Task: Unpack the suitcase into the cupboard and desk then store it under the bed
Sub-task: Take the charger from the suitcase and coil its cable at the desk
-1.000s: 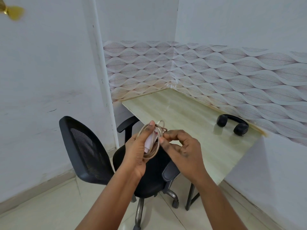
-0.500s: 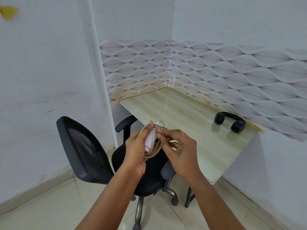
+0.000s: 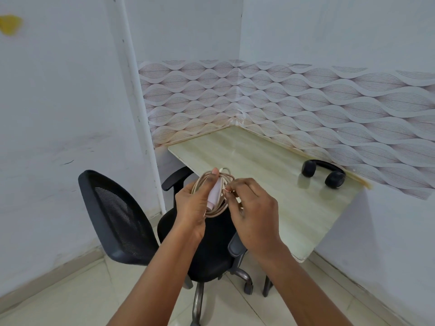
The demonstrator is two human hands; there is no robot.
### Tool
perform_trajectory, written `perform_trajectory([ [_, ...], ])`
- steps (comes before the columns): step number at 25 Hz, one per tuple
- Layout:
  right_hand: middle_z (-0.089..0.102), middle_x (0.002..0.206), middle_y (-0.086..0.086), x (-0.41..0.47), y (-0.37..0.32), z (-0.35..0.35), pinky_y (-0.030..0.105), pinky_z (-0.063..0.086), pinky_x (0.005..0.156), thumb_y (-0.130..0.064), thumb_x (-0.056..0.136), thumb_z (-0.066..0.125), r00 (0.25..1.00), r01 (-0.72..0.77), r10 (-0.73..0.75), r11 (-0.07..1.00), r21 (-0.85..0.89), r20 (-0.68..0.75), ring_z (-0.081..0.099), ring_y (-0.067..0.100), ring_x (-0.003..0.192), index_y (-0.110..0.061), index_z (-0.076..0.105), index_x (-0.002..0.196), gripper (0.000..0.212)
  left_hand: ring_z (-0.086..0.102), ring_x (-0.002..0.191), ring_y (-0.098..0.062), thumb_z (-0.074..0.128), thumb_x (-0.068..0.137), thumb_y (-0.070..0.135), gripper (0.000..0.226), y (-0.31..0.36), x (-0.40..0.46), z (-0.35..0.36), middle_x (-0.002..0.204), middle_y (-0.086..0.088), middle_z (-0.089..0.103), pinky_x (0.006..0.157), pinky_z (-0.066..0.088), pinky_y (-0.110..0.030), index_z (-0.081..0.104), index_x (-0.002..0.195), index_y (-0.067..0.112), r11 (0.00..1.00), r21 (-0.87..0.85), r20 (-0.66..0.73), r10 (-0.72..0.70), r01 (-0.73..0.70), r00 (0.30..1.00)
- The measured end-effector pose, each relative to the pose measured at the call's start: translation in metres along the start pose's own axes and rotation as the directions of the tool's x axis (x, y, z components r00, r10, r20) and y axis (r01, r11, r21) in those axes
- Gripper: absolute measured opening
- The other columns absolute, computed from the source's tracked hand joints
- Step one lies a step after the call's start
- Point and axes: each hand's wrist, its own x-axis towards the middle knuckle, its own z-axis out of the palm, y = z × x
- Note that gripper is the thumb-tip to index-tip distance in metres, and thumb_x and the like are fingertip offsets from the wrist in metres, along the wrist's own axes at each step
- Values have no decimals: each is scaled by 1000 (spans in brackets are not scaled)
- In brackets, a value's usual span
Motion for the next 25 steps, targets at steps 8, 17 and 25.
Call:
perform_trajectory([
  [8, 69, 75, 5, -1, -7, -8, 28, 55, 60, 0, 74, 74, 997, -16, 38, 948, 319, -64, 64, 14, 67, -3, 68, 75, 7, 70, 85, -26, 78, 70, 34, 36, -5, 8, -12, 87, -14, 74, 77, 56, -37, 73, 92, 6, 985, 122, -9, 120, -118, 993],
  [17, 71, 83, -4, -21, -12, 23, 20, 55, 73, 0, 71, 79, 894, -418, 426, 675, 608, 141, 68, 9, 80, -13, 67, 85, 22, 69, 79, -16, 65, 84, 33, 39, 6, 21, -41, 99, -10, 69, 64, 57, -29, 56, 114, 10, 1000, -11, 87, -8, 9, 996],
  [25, 74, 88, 9, -7, -32, 75, 25, 57, 73, -23, 60, 81, 410, -842, 590, -49, 538, 695, 70, 17, 82, -6, 68, 96, 42, 68, 86, -18, 39, 97, 42, 43, 17, 55, -78, 107, -11, 68, 69, 57, -30, 55, 120, 9, 996, -54, 169, -62, 72, 984],
])
